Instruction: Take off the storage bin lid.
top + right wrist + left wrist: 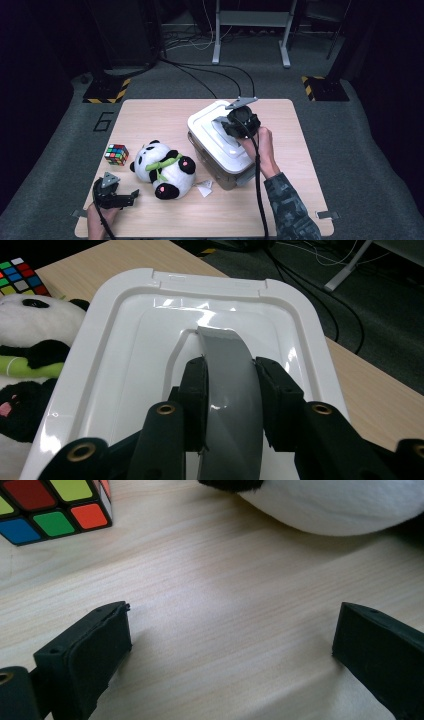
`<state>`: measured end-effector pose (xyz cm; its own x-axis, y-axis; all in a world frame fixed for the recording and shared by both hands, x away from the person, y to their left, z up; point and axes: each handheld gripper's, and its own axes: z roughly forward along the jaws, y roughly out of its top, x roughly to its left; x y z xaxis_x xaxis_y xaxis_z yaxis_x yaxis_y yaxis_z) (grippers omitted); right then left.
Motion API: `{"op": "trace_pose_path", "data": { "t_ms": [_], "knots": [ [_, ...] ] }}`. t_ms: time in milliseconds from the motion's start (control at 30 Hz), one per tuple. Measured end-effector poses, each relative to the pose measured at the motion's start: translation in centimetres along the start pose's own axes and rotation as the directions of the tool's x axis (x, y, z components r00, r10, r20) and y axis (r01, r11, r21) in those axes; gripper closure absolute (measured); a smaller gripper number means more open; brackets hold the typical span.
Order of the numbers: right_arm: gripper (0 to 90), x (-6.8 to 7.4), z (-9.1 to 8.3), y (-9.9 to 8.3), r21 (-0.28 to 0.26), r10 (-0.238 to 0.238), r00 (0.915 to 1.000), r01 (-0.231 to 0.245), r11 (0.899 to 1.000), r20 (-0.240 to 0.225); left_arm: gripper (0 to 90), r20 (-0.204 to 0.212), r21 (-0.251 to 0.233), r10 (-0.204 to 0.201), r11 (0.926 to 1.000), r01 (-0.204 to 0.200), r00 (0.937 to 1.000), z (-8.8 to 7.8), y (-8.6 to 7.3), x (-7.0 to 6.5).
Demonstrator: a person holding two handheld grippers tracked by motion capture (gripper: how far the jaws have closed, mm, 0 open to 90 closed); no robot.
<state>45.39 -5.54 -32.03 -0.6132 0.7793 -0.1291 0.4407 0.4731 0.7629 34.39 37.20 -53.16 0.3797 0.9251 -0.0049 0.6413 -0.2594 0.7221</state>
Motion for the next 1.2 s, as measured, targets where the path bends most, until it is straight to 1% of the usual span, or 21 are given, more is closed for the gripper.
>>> {"op": "trace_pose_path", "data": {
  "t_ms": [33,67,100,233,333,400,533,567,633,900,933,967,1067,1200],
  "knots": [
    [66.5,-0.1,-0.1,0.0,-0.004,-0.002,1.0,0.002,1.0,0.001,1.8,-0.002,-0.004,-0.002,1.0,0.002,1.0,0.1,0.0,0.0],
    [66.5,-0.3,-0.2,0.1,-0.007,-0.001,1.0,0.001,1.0,0.004,1.9,0.0,0.005,0.001,1.0,-0.001,1.0,0.0,0.1,0.0],
    [66.4,-0.4,-0.3,0.1,-0.009,0.001,1.0,-0.001,1.0,0.004,1.8,-0.005,-0.005,-0.001,1.0,0.001,1.0,0.1,0.1,-0.1],
    [66.5,-1.1,-0.9,0.1,-0.033,0.022,0.9997,-0.022,0.999,0.011,1.9,-0.007,-0.003,-0.001,1.0,0.001,1.0,0.1,0.1,-0.1],
    [66.5,-1.5,-1.1,0.1,-0.035,0.021,0.9996,-0.021,0.999,0.017,1.9,-0.006,-0.001,0.001,1.0,-0.001,1.0,0.2,0.2,-0.1],
    [66.5,-1.9,-1.4,0.2,-0.041,0.037,0.9992,-0.036,0.999,0.018,1.9,-0.004,-0.001,0.0,1.0,0.0,1.0,0.2,0.2,-0.1],
    [66.5,-2.4,-2.0,0.3,-0.049,0.04,0.9986,-0.038,0.998,0.035,1.9,-0.005,-0.001,-0.001,1.0,0.001,1.0,0.2,0.2,-0.1],
    [66.5,-2.5,-2.2,0.3,-0.05,0.047,0.9982,-0.045,0.998,0.038,1.9,-0.006,-0.004,-0.005,1.0,0.005,1.0,0.2,0.2,-0.1],
    [66.5,-2.8,-2.6,0.2,-0.059,0.041,0.9981,-0.038,0.998,0.047,1.9,-0.006,-0.003,-0.004,1.0,0.004,1.0,0.2,0.2,-0.1],
    [66.5,-3.8,-3.4,0.0,-0.057,0.061,0.9955,-0.057,0.997,0.072,2.0,-0.007,-0.003,-0.003,1.0,0.003,1.0,0.2,0.2,-0.1],
    [66.5,-4.0,-3.5,-0.1,-0.062,0.06,0.9954,-0.056,0.997,0.075,2.0,-0.007,-0.003,-0.003,1.0,0.003,1.0,0.2,0.2,-0.1],
    [66.5,-4.2,-3.6,-0.2,-0.061,0.074,0.9943,-0.069,0.996,0.078,2.0,-0.007,-0.003,-0.003,1.0,0.003,1.0,0.2,0.2,-0.1],
    [66.5,-4.9,-3.7,-0.4,-0.063,0.075,0.9934,-0.069,0.996,0.087,2.0,-0.008,0.002,-0.002,1.0,0.002,1.0,0.1,0.2,-0.1],
    [66.5,-5.6,-3.9,-0.8,-0.063,0.089,0.9909,-0.083,0.995,0.101,2.0,-0.007,-0.003,-0.003,1.0,0.003,1.0,0.2,0.2,-0.1]
  ]
}}
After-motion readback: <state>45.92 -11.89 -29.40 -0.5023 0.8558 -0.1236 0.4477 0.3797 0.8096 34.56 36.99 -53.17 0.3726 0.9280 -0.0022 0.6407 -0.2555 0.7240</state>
